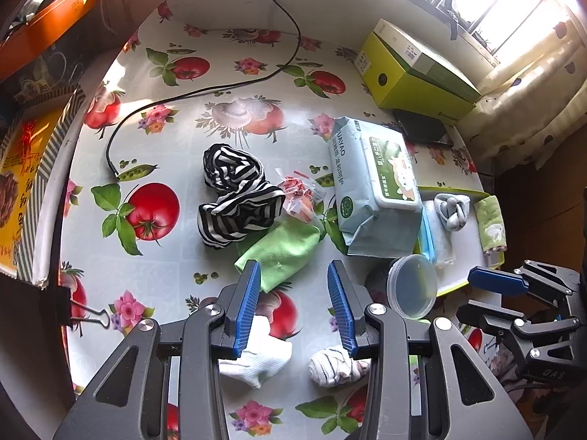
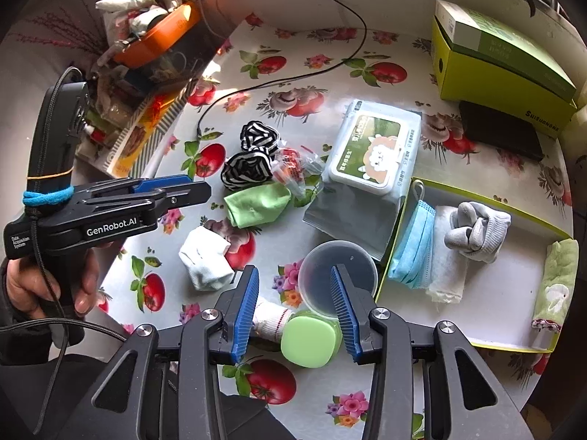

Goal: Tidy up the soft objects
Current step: 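Grasp the white sock with the left gripper while the right grasps the rolled striped towel, then lift and carry the white sock and rolled towel over the white tray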

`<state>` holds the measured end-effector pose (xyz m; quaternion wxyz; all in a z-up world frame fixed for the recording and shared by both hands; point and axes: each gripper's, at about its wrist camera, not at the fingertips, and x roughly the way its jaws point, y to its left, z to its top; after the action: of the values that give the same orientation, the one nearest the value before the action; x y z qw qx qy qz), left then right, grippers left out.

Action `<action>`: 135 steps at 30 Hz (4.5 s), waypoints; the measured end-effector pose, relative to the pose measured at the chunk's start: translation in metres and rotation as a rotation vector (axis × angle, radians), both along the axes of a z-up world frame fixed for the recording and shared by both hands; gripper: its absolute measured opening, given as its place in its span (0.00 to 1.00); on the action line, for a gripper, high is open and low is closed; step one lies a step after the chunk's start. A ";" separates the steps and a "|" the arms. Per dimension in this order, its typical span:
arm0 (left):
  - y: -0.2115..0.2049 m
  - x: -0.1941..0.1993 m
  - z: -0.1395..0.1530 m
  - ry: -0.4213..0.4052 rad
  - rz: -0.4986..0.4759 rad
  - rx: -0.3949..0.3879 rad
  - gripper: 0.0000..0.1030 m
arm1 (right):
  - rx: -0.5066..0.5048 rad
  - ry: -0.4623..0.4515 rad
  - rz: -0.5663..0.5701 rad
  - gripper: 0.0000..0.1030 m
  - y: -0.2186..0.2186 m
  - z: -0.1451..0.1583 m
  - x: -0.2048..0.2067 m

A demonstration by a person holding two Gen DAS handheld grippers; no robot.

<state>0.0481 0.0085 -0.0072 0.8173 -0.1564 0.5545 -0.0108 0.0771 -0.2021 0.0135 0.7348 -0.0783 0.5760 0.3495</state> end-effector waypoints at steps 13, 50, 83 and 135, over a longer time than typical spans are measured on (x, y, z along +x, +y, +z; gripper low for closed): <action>0.043 -0.034 -0.032 0.093 0.093 -0.031 0.38 | -0.110 -0.007 0.291 0.50 0.043 -0.028 -0.034; 0.042 -0.056 -0.104 0.268 0.214 -0.264 0.52 | -0.192 -0.052 0.397 0.41 0.094 -0.049 -0.039; 0.016 -0.010 -0.025 0.064 0.081 -0.162 0.21 | -0.060 -0.103 0.107 0.41 0.029 0.004 -0.003; -0.125 0.063 0.036 -0.022 -0.271 -0.123 0.21 | -0.066 -0.111 -0.369 0.41 -0.155 -0.003 0.055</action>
<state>0.1115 -0.1160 0.0288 0.8032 -0.1297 0.5599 -0.1565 0.1322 -0.3569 0.0106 0.8139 -0.0146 0.5505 0.1850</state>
